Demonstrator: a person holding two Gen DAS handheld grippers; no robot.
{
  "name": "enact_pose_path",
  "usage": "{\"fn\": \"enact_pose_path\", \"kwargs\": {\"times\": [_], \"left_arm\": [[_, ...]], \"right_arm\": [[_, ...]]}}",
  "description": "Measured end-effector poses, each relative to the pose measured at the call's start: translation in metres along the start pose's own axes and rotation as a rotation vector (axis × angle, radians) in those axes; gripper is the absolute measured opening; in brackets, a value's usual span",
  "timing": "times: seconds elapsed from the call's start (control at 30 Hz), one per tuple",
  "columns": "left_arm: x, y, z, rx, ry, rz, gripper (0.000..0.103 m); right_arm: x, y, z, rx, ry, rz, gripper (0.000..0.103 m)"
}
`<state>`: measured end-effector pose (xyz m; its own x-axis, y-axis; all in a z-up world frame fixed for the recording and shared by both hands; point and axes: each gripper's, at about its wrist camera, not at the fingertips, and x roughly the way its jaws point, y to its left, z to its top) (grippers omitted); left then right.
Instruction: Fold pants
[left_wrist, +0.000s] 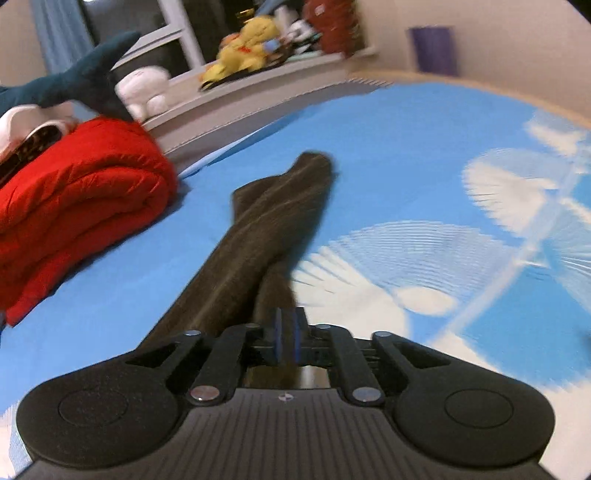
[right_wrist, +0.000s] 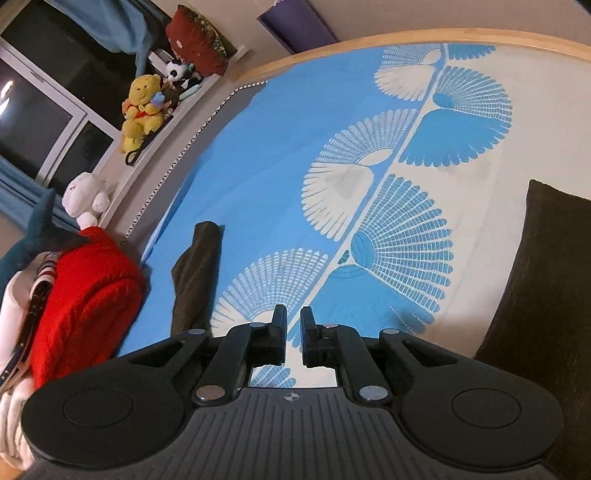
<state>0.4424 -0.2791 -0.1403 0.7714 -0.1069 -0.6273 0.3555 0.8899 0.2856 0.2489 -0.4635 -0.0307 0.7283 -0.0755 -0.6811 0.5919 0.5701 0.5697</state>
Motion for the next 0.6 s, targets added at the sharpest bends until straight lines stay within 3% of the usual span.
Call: {"fn": "enact_pose_path", "kwargs": {"times": [0.07,0.1,0.2,0.23,0.27,0.3,0.37,0.4,0.47,0.5,0.53,0.6], "left_arm": [[0.031,0.000,0.007,-0.027,0.035,0.048,0.044],[0.042,0.000,0.010,-0.034,0.044,0.066,0.049],[0.073,0.004,0.017,-0.036,0.097,0.107,0.048],[0.082,0.006,0.020,-0.045,0.110,0.098,0.046],[0.085,0.010,0.021,-0.050,0.126,0.076,0.025],[0.090,0.012,0.025,-0.043,0.151,0.035,0.010],[0.082,0.027,0.036,-0.055,0.141,-0.015,0.009],[0.071,0.048,0.041,-0.147,0.109,-0.071,0.009],[0.045,0.116,0.034,-0.481,0.015,-0.224,0.009],[0.039,0.154,0.018,-0.646,-0.021,-0.258,0.009],[0.044,0.186,-0.004,-0.786,0.009,-0.228,0.009],[0.068,0.220,-0.039,-0.948,0.202,-0.188,0.010]], "right_arm": [[0.006,0.002,0.000,0.010,0.020,0.019,0.009],[0.008,0.004,-0.001,0.009,0.027,0.021,0.009],[0.013,0.009,-0.004,-0.006,0.034,0.021,0.009],[0.015,0.010,-0.005,-0.001,0.042,0.021,0.009],[0.016,0.010,-0.005,0.008,0.048,0.023,0.009],[0.018,0.010,-0.006,0.016,0.052,0.024,0.009],[0.020,0.010,-0.006,0.023,0.060,0.021,0.009],[0.021,0.010,-0.006,0.026,0.063,0.019,0.009],[0.020,0.009,-0.005,0.030,0.064,0.020,0.009],[0.019,0.009,-0.004,0.034,0.063,0.022,0.009],[0.017,0.008,-0.003,0.037,0.061,0.025,0.009],[0.013,0.007,-0.001,0.049,0.053,0.027,0.009]]}}
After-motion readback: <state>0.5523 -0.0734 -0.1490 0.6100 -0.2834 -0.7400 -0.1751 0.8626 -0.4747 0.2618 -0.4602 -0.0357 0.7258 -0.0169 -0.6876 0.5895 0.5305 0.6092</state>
